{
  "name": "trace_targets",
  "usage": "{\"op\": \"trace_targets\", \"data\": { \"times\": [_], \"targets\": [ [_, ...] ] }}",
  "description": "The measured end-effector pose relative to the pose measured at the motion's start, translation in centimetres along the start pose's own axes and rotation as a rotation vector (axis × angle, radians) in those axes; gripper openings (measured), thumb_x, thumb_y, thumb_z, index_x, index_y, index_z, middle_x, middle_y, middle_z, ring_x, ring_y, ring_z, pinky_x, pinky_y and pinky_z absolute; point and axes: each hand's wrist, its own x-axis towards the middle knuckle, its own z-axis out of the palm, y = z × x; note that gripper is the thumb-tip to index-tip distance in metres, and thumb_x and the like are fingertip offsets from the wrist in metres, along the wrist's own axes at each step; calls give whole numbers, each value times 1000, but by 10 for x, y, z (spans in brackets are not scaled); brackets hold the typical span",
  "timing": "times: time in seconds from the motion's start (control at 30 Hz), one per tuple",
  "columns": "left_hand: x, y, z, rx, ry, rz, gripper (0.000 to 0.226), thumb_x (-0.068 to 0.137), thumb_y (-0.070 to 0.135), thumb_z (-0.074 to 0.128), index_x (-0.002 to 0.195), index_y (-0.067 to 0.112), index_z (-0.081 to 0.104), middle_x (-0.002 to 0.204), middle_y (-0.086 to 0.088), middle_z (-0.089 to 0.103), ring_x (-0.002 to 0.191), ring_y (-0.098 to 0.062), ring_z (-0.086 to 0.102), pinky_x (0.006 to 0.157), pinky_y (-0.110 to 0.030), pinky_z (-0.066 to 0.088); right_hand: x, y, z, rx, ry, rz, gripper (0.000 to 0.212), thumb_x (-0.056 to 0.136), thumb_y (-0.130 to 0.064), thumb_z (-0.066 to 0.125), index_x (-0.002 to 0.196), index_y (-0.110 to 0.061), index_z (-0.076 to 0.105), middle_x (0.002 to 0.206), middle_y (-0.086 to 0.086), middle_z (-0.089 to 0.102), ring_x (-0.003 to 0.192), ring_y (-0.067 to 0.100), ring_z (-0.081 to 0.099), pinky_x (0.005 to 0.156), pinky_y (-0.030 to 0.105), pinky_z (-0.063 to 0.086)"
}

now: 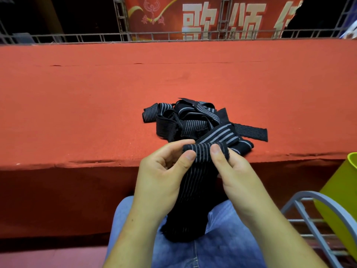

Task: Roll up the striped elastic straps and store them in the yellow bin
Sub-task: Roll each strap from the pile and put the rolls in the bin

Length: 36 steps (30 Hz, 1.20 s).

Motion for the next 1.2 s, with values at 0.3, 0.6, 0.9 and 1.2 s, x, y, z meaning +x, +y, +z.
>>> {"op": "trace_targets", "data": {
  "times": [0.3,0.6,0.9,1.2],
  "targets": [
    [1,0,-1,18,-71,-42,28,92,7,72,117,17,74,107,3,80,104,-10,75,90,-21,55,4,4,-3,54,58,-115,29,97,-40,62,104,-17,78,105,10,80,101,22,77,88,35,60],
    [1,0,1,42,-8,13,23,94,6,71,111,20,76,102,4,81,99,-10,75,88,-22,55,4,2,0,123,23,24,44,89,-51,65,105,-13,81,107,9,82,108,28,77,102,50,58],
    [3,0,1,65,29,67,30,93,-2,70,108,24,76,102,5,80,100,-8,74,88,-19,53,2,3,-1,130,-1,145,72,82,-76,71,108,-9,80,109,19,80,112,42,73,106,67,50],
    [1,2,2,48,23,69,43,88,-17,65,92,23,80,112,9,79,111,-5,71,91,-15,52,4,3,0,186,-31,125,69,80,-74,72,115,-14,79,118,14,79,119,32,72,112,62,48]
  ]
}}
